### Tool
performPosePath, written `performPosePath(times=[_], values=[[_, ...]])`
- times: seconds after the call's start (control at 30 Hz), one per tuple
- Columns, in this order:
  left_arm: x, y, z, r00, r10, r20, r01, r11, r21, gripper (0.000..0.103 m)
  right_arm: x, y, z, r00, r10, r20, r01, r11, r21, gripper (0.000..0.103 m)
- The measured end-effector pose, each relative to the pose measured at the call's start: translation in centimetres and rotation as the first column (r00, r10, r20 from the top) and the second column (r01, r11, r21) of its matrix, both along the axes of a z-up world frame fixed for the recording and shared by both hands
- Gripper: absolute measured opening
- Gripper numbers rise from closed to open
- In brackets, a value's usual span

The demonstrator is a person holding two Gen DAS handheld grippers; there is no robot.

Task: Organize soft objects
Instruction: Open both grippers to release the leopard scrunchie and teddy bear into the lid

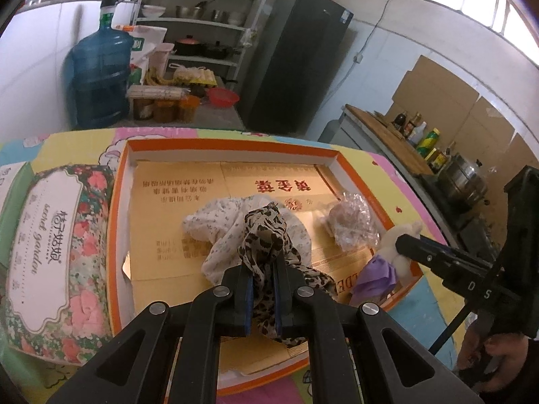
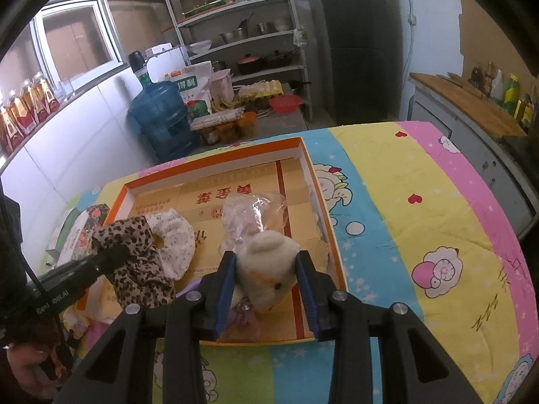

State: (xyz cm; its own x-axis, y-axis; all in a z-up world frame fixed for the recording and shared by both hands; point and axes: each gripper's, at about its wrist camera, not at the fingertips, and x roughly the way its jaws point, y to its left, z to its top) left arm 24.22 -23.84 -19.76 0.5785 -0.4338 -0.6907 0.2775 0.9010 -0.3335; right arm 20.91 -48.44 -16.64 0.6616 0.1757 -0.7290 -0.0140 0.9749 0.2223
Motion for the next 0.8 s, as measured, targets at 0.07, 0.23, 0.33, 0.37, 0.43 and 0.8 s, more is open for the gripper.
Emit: performPosePath(times=[0.07, 0.23, 0.33, 0.37, 0.43, 0.8], values=[[0.1, 0.1, -0.3, 1.0, -0.007, -0.011, 0.007, 1.0, -0.006, 0.013, 0.1, -0.1, -0.2, 1.0, -0.002, -0.001, 0.002, 1.0, 0.005, 0.038], [-0.2, 0.5, -0.1, 1.0, 0.002, 0.011, -0.002, 1.0, -0.01, 0.047, 0.4, -0.5, -0.4, 1.0, -0.022, -0.008, 0.022, 0.999, 0.028, 0.052], [-0.4, 0.7, 0.1, 1.0, 0.005, 0.018, -0.005, 1.0, -0.014, 0.052, 0.4, -0.6, -0.5, 0.999, -0.033, -0.011, 0.033, 0.999, 0.035, 0.052], [-0.4, 0.8, 0.2, 1.0, 0.006, 0.018, -0.006, 1.0, -0.014, 0.052, 0.5, -0.6, -0.4, 0.999, -0.036, -0.011, 0.036, 0.999, 0.035, 0.052], [-0.4, 1.0, 0.4, 1.0, 0.007, 0.019, -0.007, 1.0, -0.012, 0.053, 0.5, -0.6, -0.3, 0.999, -0.043, -0.009, 0.043, 0.998, 0.034, 0.053], [-1.3, 2.2, 2.6, 0.998, 0.002, 0.06, -0.001, 1.0, -0.024, 0.053, -0.2, -1.1, 1.5, 0.994, -0.107, 0.039, 0.105, 0.994, 0.033, 0.062]])
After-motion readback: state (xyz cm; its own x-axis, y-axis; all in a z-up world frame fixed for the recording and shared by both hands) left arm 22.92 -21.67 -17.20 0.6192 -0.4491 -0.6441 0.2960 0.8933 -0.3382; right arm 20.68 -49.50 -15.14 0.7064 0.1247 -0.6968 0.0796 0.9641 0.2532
